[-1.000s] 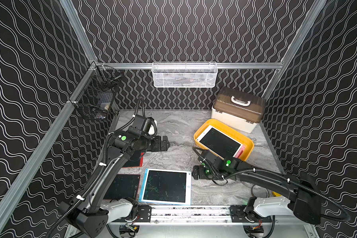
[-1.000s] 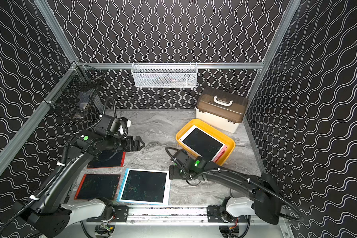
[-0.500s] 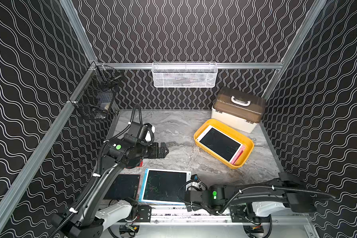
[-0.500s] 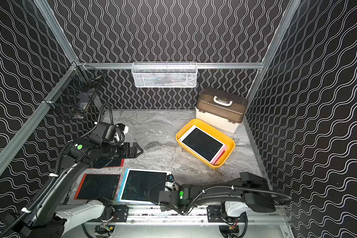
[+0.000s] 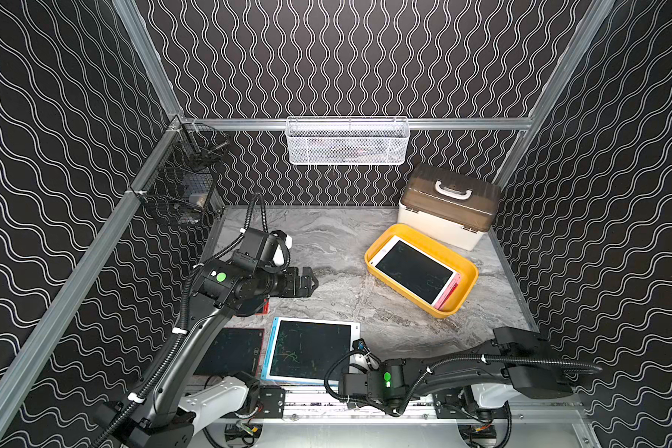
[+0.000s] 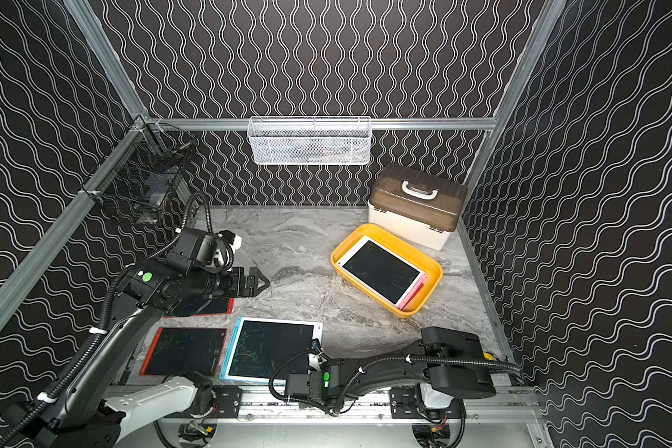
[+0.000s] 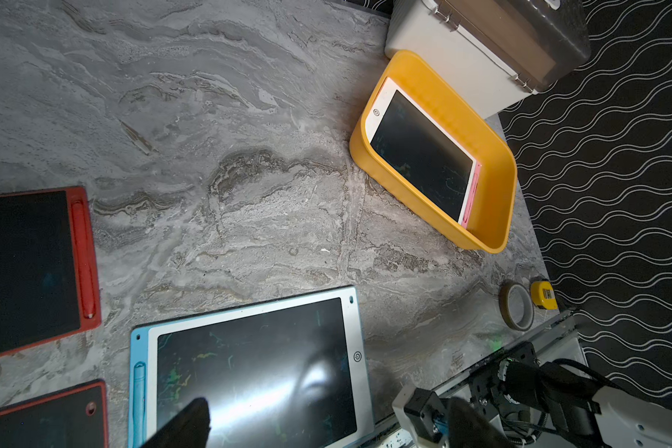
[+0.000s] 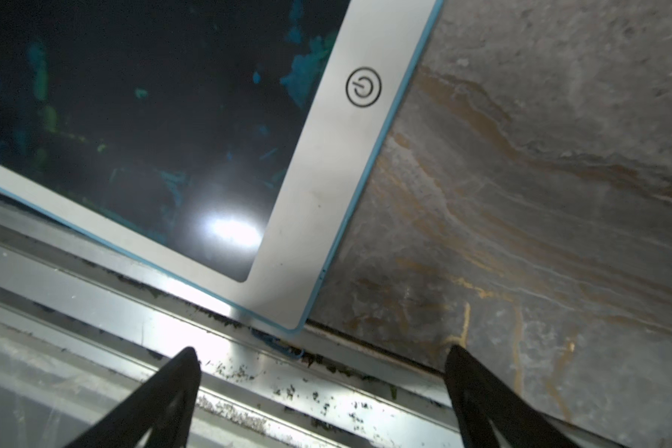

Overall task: Take out the writing tablet from the storage box
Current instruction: Place the writing tablet at the center of the board.

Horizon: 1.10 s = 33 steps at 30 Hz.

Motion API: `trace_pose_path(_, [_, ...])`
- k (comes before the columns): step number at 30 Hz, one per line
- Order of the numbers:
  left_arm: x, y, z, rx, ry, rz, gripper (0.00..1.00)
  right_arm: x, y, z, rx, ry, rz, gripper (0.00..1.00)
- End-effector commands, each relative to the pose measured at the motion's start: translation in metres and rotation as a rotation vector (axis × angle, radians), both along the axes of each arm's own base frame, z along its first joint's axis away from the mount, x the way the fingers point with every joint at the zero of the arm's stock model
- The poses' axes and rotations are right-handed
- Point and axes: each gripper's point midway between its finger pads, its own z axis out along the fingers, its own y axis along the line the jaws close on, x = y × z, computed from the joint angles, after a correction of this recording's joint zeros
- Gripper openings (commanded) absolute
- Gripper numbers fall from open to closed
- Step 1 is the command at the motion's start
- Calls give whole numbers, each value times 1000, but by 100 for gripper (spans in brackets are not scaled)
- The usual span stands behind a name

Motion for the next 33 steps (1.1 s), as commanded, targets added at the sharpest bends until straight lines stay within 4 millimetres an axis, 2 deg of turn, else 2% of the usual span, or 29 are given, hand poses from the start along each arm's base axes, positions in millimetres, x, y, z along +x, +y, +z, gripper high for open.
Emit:
trace_pose_path(1, [-2, 2, 1, 17, -10, -11, 99, -2, 3, -2, 18, 1, -20, 100])
trace_pose_path(14, [-3, 3, 1, 26, -9, -9, 99, 0, -3, -21, -24, -8, -71, 100])
trace_pose_path(25, [2, 3, 1, 32, -10, -7, 99, 14, -9, -24, -23, -61, -124, 100])
trace_pose_path(29, [3, 3, 2, 38, -11, -7, 99, 14, -7, -22, -7, -57, -116, 100])
trace_pose_path(33, [4, 3, 3, 38, -21, -12, 99, 13, -5, -8, -4, -52, -88, 100])
